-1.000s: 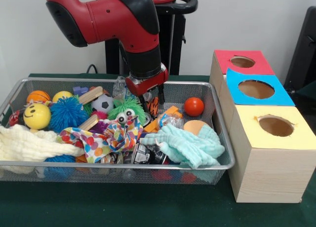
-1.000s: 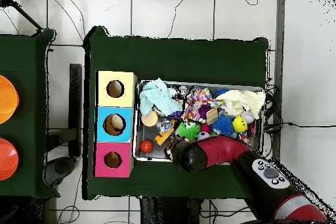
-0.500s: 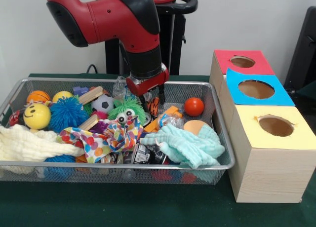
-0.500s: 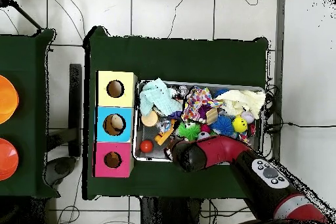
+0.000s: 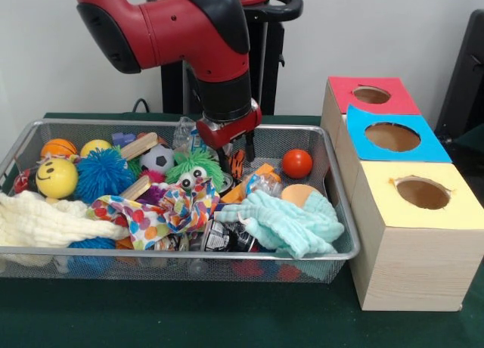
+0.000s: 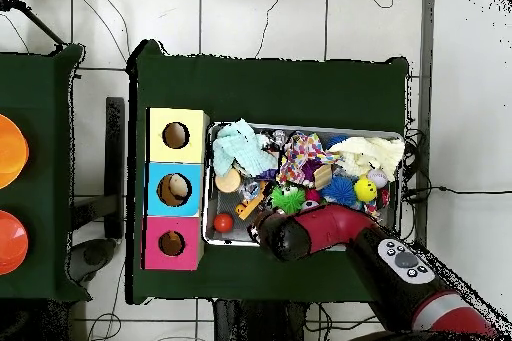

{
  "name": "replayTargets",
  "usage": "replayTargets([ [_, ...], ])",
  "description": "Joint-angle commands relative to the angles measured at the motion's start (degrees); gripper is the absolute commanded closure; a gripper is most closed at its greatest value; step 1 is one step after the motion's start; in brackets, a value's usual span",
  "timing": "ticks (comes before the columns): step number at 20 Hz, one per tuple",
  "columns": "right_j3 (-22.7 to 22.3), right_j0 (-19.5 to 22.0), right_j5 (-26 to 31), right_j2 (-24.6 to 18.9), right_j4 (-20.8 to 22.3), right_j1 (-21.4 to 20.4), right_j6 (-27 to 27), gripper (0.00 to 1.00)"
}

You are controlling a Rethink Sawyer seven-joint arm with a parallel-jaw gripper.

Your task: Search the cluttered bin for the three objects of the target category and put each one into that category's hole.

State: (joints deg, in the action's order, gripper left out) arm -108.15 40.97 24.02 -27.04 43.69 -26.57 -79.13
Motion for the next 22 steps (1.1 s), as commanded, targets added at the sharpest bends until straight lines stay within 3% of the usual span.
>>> replayTargets([
  [1,8.0,0.1,-2.8,-0.1,4.3,2.9,0.6,0.00],
  [19,7.8,1.4,-2.5,-1.0,4.0,3.4,2.0,0.00],
  [20,7.8,1.5,-2.3,-1.1,4.0,3.5,2.2,1.00],
  [22,7.7,1.8,-2.2,-1.3,4.0,3.5,2.6,1.00],
])
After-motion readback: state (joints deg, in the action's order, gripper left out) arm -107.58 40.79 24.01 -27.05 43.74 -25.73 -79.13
